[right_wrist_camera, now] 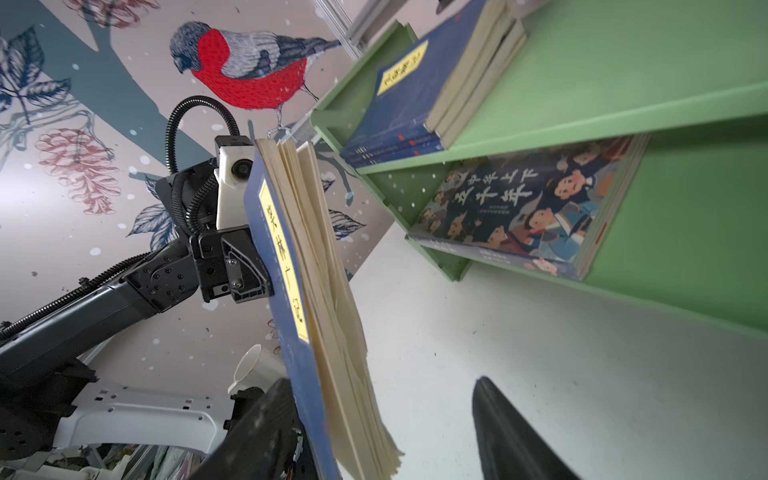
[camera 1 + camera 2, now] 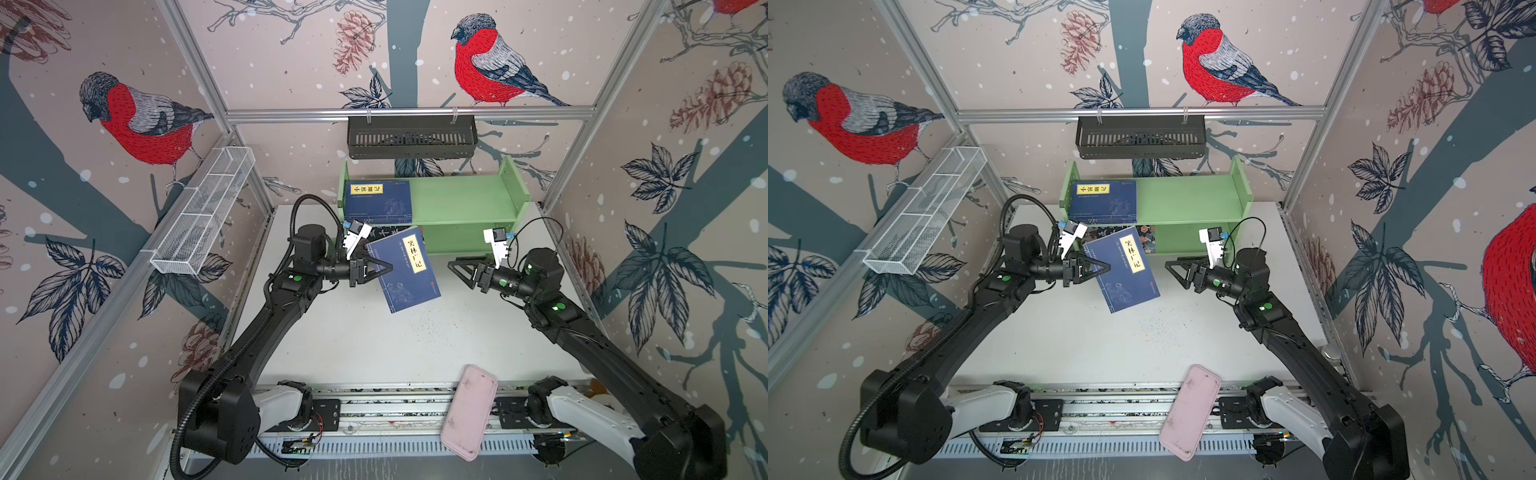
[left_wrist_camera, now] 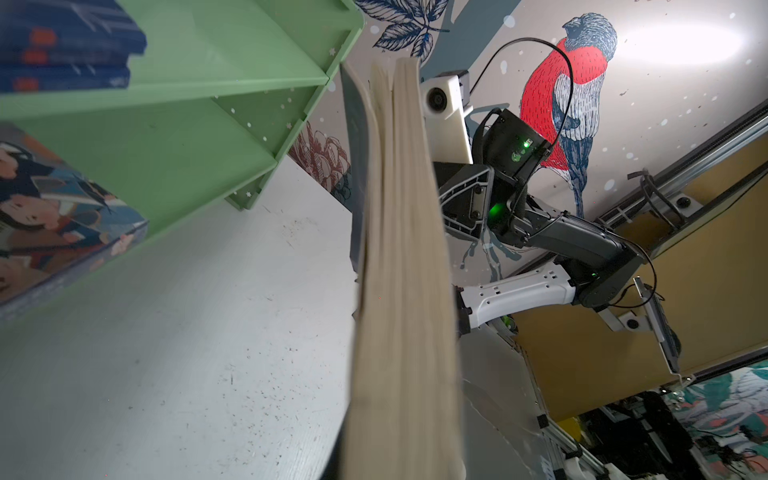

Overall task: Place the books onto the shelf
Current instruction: 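Lift the book upright with both grippers and carry it toward the shelf, then tilt the book flat above the top tier with both grippers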

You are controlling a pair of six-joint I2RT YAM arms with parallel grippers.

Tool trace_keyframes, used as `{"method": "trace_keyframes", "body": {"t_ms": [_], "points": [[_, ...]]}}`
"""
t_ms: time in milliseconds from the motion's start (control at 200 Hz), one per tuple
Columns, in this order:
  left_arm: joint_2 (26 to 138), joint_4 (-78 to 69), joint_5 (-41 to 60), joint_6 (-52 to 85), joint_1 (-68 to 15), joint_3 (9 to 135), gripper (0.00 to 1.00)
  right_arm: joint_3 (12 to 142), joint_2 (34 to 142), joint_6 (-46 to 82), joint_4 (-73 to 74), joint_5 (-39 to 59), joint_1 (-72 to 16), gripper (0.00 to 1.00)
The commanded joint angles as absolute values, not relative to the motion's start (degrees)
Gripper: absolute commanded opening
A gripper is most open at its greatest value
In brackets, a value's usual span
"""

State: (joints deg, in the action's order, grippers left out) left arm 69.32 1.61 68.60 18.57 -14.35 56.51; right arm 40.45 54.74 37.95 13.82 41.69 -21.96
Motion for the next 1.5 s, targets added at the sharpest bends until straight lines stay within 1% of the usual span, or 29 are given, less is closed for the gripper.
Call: {"method": "trace_keyframes", "body": {"t_ms": [0,60,105,190,300,345,385,450,575,980,1100,1170,1230,1365,1385,1415,1440,1455,1485,1495], "points": [[69.21,1.80,63.46,18.04,-14.06,60.76,0.00,38.95,52.25,43.27,22.30,39.41,-22.04,0.71],[69.58,-3.81,62.41,24.22,-13.61,61.90,0.00,37.62,51.28,45.84,26.42,38.29,-22.38,0.73],[69.78,-9.14,61.88,30.36,-13.08,62.01,0.00,37.14,51.00,46.88,28.73,37.35,-23.10,0.73],[70.28,-23.65,61.71,44.12,-11.86,60.66,0.00,37.66,51.47,46.63,28.86,35.07,-25.21,0.75],[71.54,-47.61,60.52,64.67,-10.32,57.49,0.00,37.78,54.07,47.94,31.54,33.54,-28.98,0.77],[72.16,-56.07,59.38,70.58,-9.98,54.97,0.00,37.91,55.63,48.16,32.69,32.14,-30.99,0.77],[72.56,-60.18,58.69,73.44,-9.93,54.20,0.00,38.28,57.04,47.92,33.46,31.16,-32.44,0.77],[72.86,-60.61,58.13,74.14,-9.93,54.36,0.00,38.70,59.33,48.11,35.49,30.31,-34.11,0.77],[72.69,-60.19,57.58,74.16,-9.84,53.34,0.00,39.98,63.48,49.56,40.63,31.00,-34.74,0.77],[72.42,-60.34,56.78,74.72,-9.84,51.69,0.00,46.31,72.25,51.59,48.26,33.27,-37.16,0.76],[72.31,-60.63,56.49,75.05,-9.84,50.98,0.00,48.04,75.43,52.33,50.91,33.59,-37.79,0.74],[72.26,-60.51,56.17,74.79,-9.84,50.55,0.00,49.67,77.40,52.87,52.15,34.33,-38.09,0.69],[72.16,-59.96,55.82,74.56,-9.84,50.11,0.00,51.05,79.03,53.32,53.00,35.16,-38.23,0.62],[71.43,-58.45,55.81,73.34,-9.83,48.80,0.00,54.13,82.11,53.51,53.31,37.65,-37.76,0.33],[71.30,-57.93,55.87,72.94,-9.84,48.70,0.00,54.57,82.46,53.52,53.20,38.04,-37.71,0.27],[71.13,-56.99,55.98,72.33,-9.84,48.56,0.00,55.31,83.14,53.44,53.19,38.87,-37.40,0.13],[70.98,-56.08,56.14,71.70,-9.84,48.60,0.00,55.87,83.58,53.42,53.21,39.81,-37.20,0.06],[70.87,-55.56,56.26,71.31,-9.84,48.58,0.00,56.28,83.84,53.55,53.18,40.53,-36.98,0.04],[70.63,-54.69,56.40,70.45,-9.84,48.69,0.00,57.00,84.28,53.61,52.90,41.91,-36.46,0.03],[70.55,-54.50,56.51,70.13,-9.84,48.69,0.03,57.23,84.39,53.74,52.73,42.38,-36.25,0.02]]}}
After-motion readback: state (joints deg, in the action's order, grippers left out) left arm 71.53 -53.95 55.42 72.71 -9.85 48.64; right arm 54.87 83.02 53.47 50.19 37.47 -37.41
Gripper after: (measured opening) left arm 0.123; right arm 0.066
